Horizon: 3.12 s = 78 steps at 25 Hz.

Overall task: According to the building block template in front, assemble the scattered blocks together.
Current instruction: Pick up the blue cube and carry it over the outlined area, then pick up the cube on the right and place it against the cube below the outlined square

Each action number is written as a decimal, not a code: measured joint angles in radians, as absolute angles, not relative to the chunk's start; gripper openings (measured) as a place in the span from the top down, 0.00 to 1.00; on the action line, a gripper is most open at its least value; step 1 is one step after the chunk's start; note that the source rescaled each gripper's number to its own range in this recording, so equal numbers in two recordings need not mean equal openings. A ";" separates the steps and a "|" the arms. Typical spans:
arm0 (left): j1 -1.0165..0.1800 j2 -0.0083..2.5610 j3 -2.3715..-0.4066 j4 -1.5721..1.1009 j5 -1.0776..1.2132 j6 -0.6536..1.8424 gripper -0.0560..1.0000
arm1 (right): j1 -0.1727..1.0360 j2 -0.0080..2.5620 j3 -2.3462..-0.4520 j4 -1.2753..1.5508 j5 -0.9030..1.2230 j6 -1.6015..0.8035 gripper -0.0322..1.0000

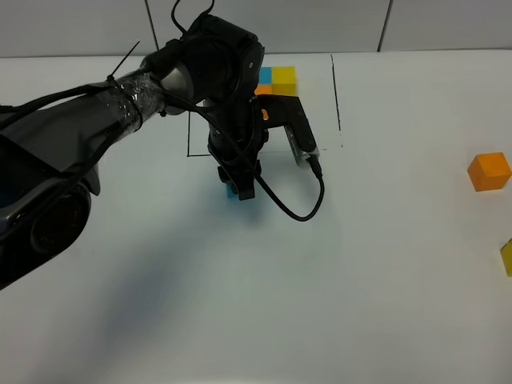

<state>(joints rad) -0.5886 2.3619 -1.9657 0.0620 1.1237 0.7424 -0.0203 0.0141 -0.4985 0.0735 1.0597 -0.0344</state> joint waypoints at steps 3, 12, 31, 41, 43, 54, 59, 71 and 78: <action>-0.589 2.369 -1.992 0.063 1.123 0.742 0.95 | -0.020 0.014 -0.498 0.073 1.060 -0.033 0.24; -0.621 2.454 -2.134 0.062 1.192 0.783 0.95 | -0.020 0.014 -0.498 0.073 1.060 -0.033 0.24; -0.627 2.511 -2.166 0.061 1.192 0.864 0.95 | -0.020 0.014 -0.498 0.072 1.060 -0.033 0.24; -0.627 2.511 -2.166 0.060 1.192 0.874 0.95 | -0.020 0.014 -0.498 0.072 1.060 -0.033 0.24; -0.627 2.511 -2.166 0.060 1.192 0.877 0.95 | -0.020 0.014 -0.498 0.072 1.060 -0.033 0.24; -0.627 2.523 -2.166 0.061 1.192 0.904 0.34 | -0.020 0.014 -0.498 0.072 1.060 -0.033 0.25; -0.627 2.507 -2.166 0.058 1.192 0.903 0.02 | -0.020 0.014 -0.498 0.072 1.060 -0.032 0.25; -0.611 2.333 -2.166 0.053 1.193 0.652 0.00 | -0.020 0.014 -0.498 0.072 1.060 -0.032 0.25; -0.510 2.237 -2.156 0.072 1.195 0.461 0.01 | -0.020 0.014 -0.498 0.072 1.060 -0.032 0.25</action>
<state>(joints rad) -0.5097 2.2370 -2.1557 0.0719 1.1946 0.4614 -0.0203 0.0141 -0.4985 0.0719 1.0597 -0.0324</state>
